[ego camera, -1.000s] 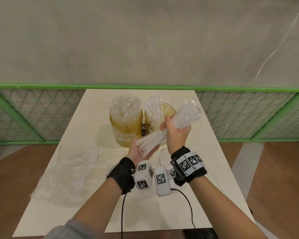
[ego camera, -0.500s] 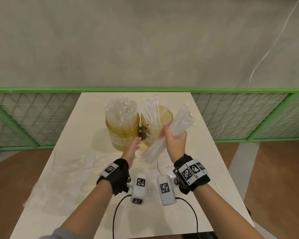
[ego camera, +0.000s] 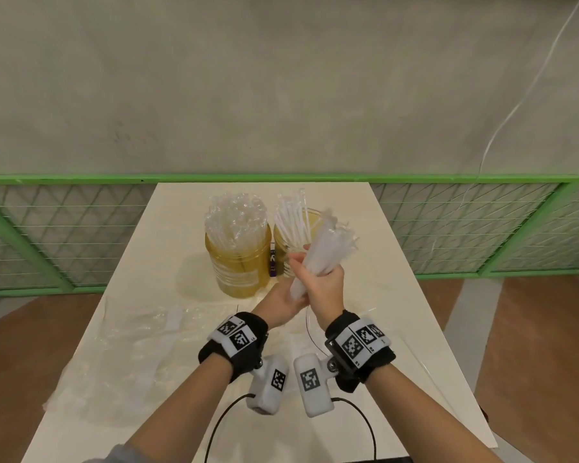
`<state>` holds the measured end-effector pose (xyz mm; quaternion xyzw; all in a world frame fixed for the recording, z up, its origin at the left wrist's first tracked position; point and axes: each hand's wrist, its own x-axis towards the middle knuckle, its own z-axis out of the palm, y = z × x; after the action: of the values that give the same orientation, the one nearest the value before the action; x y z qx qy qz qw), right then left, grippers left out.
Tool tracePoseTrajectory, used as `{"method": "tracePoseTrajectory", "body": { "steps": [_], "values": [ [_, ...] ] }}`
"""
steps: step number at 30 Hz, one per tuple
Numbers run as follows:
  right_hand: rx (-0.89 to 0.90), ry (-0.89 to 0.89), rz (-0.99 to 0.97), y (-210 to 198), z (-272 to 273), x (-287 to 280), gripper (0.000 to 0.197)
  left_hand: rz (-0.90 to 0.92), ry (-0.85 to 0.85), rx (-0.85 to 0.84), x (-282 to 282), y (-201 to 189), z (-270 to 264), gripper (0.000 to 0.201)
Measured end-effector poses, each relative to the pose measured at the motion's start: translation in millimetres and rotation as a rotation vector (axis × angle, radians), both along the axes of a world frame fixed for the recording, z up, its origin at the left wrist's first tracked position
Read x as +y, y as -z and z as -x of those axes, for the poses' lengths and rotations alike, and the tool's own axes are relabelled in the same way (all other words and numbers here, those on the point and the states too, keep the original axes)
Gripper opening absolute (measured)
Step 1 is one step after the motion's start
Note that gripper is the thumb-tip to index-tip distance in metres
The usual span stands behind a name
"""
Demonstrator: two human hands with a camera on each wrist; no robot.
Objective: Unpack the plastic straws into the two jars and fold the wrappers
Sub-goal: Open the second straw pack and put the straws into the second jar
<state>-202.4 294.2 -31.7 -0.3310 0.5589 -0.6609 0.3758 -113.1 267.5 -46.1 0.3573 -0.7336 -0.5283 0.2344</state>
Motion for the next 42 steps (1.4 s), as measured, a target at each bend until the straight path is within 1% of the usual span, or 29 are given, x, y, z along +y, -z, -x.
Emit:
{"method": "tracePoseTrajectory", "body": {
  "steps": [2, 3, 4, 5, 6, 7, 8, 9, 11, 12, 14, 16, 18, 19, 22, 26, 29, 31, 32, 35, 36, 37, 40, 42],
  "values": [
    [-0.044, 0.001, -0.083, 6, 3, 1, 0.038, -0.042, -0.009, 0.017, -2, 7, 0, 0.051],
    [-0.020, -0.030, -0.100, 7, 4, 1, 0.036, -0.081, -0.021, 0.022, -3, 10, -1, 0.062],
    [0.038, -0.063, -0.083, 2, 6, 3, 0.023, -0.106, -0.032, -0.005, -6, 17, -4, 0.071],
    [0.093, -0.085, -0.041, -6, 10, 2, 0.009, -0.112, -0.043, -0.079, -8, 23, -8, 0.076],
    [0.142, -0.074, 0.003, -19, 15, 1, 0.007, -0.102, -0.062, -0.163, -11, 31, -12, 0.082],
    [0.178, -0.037, 0.047, -32, 22, -3, 0.014, -0.103, -0.087, -0.237, -12, 40, -16, 0.084],
    [0.194, 0.013, 0.103, -50, 29, -6, 0.019, -0.111, -0.109, -0.291, -13, 48, -19, 0.082],
    [0.180, 0.065, 0.164, -66, 37, -11, 0.025, -0.111, -0.126, -0.336, -11, 55, -21, 0.074],
    [0.118, 0.160, 0.277, -96, 52, -24, 0.034, -0.111, -0.104, -0.410, -5, 66, -22, 0.059],
    [0.087, 0.202, 0.312, -106, 57, -33, 0.033, -0.125, -0.074, -0.437, -1, 72, -22, 0.059],
    [0.052, 0.274, 0.327, -116, 65, -56, 0.025, -0.154, -0.018, -0.470, 7, 83, -19, 0.064],
    [0.057, 0.311, 0.281, -111, 69, -79, 0.017, -0.199, 0.005, -0.469, 13, 89, -17, 0.070],
    [0.101, 0.301, 0.202, -93, 72, -99, 0.010, -0.237, 0.006, -0.476, 14, 94, -16, 0.074],
    [0.130, 0.288, 0.167, -83, 72, -106, 0.010, -0.244, 0.015, -0.491, 14, 96, -16, 0.076],
    [0.199, 0.251, 0.081, -53, 71, -120, 0.023, -0.246, 0.046, -0.527, 14, 98, -16, 0.078],
    [0.253, 0.169, 0.003, -22, 68, -127, 0.022, -0.260, 0.064, -0.546, 13, 97, -16, 0.080],
    [0.257, 0.179, -0.076, -3, 69, -131, 0.027, -0.273, 0.050, -0.540, 12, 96, -15, 0.078],
    [0.253, 0.166, -0.111, 4, 69, -129, 0.026, -0.277, 0.049, -0.541, 11, 97, -15, 0.077],
    [0.282, 0.138, -0.130, 7, 70, -126, 0.025, -0.278, 0.050, -0.544, 11, 97, -14, 0.077],
    [0.471, -0.023, -0.219, 13, 71, -123, 0.021, -0.287, 0.050, -0.544, 10, 97, -14, 0.076],
    [0.505, -0.036, -0.220, 13, 71, -124, 0.021, -0.290, 0.048, -0.545, 10, 96, -14, 0.076],
    [0.493, -0.011, -0.201, 11, 70, -125, 0.020, -0.290, 0.046, -0.547, 10, 96, -14, 0.076],
    [0.346, 0.171, -0.079, -1, 66, -127, 0.016, -0.290, 0.046, -0.552, 9, 97, -15, 0.075],
    [0.338, 0.249, -0.020, -6, 66, -129, 0.019, -0.291, 0.041, -0.553, 10, 97, -16, 0.074]
  ]
}}
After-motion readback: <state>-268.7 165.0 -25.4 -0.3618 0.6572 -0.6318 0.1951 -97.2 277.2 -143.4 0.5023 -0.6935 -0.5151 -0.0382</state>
